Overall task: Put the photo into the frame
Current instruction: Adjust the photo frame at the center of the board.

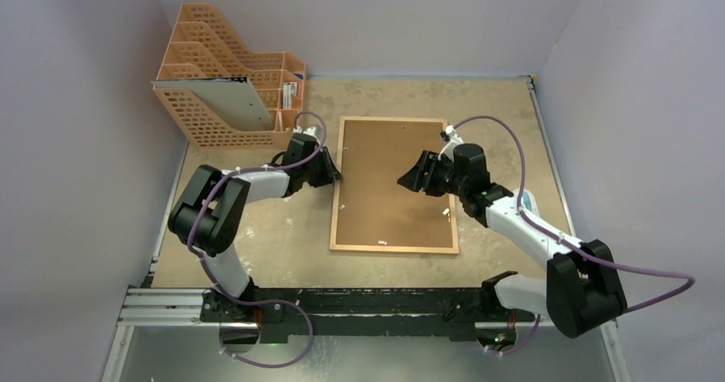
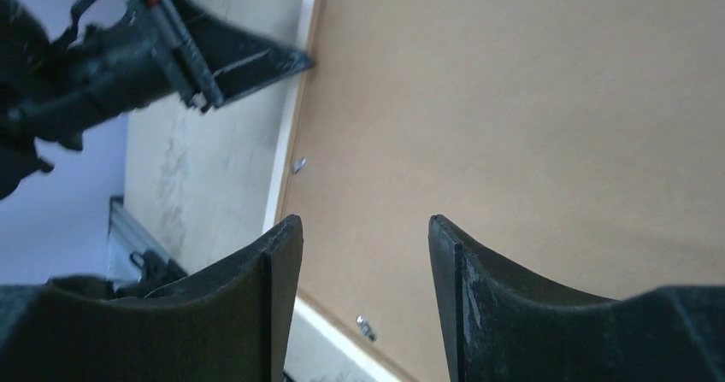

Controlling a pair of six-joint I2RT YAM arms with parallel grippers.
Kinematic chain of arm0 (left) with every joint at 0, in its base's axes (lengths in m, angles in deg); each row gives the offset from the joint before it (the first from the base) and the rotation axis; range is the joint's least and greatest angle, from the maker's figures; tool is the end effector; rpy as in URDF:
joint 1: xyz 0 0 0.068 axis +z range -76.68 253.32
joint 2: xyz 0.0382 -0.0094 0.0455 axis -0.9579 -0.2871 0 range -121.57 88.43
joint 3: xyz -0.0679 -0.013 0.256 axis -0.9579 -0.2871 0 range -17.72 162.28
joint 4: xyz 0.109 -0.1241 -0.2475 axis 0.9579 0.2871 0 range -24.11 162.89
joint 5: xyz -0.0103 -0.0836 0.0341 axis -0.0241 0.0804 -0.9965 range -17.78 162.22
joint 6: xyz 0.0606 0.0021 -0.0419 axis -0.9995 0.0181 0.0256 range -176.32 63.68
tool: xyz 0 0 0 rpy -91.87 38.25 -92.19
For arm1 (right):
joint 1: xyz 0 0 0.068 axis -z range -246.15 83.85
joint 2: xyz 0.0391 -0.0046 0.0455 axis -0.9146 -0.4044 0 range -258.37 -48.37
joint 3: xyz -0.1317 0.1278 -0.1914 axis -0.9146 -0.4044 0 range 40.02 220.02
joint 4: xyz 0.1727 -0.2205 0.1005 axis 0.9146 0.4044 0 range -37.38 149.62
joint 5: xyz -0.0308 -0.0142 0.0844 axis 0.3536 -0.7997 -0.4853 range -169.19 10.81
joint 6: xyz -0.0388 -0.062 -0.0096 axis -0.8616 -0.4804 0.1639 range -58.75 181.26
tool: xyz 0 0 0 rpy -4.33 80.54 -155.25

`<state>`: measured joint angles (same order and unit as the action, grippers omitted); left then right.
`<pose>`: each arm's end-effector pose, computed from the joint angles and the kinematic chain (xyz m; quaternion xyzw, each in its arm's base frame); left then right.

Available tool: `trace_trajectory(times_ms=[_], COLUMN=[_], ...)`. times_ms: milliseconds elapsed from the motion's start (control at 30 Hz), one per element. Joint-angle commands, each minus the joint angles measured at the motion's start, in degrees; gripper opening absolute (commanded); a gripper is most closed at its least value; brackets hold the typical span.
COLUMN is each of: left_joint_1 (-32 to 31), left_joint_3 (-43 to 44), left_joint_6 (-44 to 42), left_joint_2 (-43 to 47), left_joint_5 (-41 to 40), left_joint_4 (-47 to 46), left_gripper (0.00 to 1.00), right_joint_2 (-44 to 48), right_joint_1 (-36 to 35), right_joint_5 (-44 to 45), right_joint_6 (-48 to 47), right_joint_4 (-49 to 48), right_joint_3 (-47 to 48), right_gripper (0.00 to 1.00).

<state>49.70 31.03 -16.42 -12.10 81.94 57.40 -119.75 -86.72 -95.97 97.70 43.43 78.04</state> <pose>0.3506 -0.1646 0.0875 -0.0963 0.9103 -0.2740 0.2950 0.3020 0.1323 0.1961 0.0362 0.8335 0.3642 0.4139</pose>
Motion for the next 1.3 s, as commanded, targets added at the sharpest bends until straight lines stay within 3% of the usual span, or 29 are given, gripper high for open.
trace_trajectory(times_ms=[0, 67, 233, 400, 533, 633, 700, 833, 1000, 1067, 1267], left_joint_1=[-1.87, -2.86, -3.71, -5.14, -10.85, -16.84, -18.83, -18.97, -18.79, -18.37, -13.31], left_joint_3=[-2.47, -4.22, -10.48, -21.93, -26.61, -26.53, -26.33, -25.59, -16.44, -11.59, 2.63], left_joint_6=[-0.11, 0.4, 4.7, 19.43, 29.71, 32.26, 31.73, 26.03, 12.95, 6.88, -4.99], left_joint_2=[-0.07, 1.15, 5.47, 14.62, 21.21, 22.26, 21.74, 23.08, 25.93, 26.26, 18.45], left_joint_5=[-1.01, -1.58, -2.79, -5.87, -10.98, -13.79, -14.33, -18.05, -26.7, -27.6, -18.72], left_joint_4=[2.07, 2.03, 0.94, -5.31, -7.93, -7.58, -6.51, -1.45, 11.49, 12.36, 6.83], left_gripper=[0.12, 0.0, 0.0, 0.0, 0.0, 0.0, 0.09, 0.4, 0.63, 0.66, 0.7], right_joint_2=[3.84, 4.27, 5.09, 5.77, 7.21, 7.58, 8.4, 10.97, 13.53, 14.26, 11.72], right_joint_1=[-0.34, -0.34, -0.34, -0.43, -0.56, -0.51, -0.45, -0.43, -0.44, -0.48, -0.43], right_joint_5=[-7.56, -5.97, -3.98, -3.97, 0.15, 5.48, 9.42, 15.54, 18.75, 18.74, 26.04], right_joint_6=[-0.57, 0.41, 4.31, 4.04, 4.52, 6.91, 9.13, 8.95, 8.9, 9.41, 21.04], right_joint_4=[-0.39, 0.36, 0.31, 5.26, 8.95, 11.92, 13.21, 18.02, 28.83, 31.61, 44.32], right_joint_3=[-2.2, -2.32, -3.7, -4.79, -7.21, -8.8, -8.89, -5.08, -2.61, -2.94, 1.0], right_gripper=[0.58, 0.57, 0.56, 0.54, 0.55, 0.55, 0.55, 0.56, 0.67, 0.79, 0.9])
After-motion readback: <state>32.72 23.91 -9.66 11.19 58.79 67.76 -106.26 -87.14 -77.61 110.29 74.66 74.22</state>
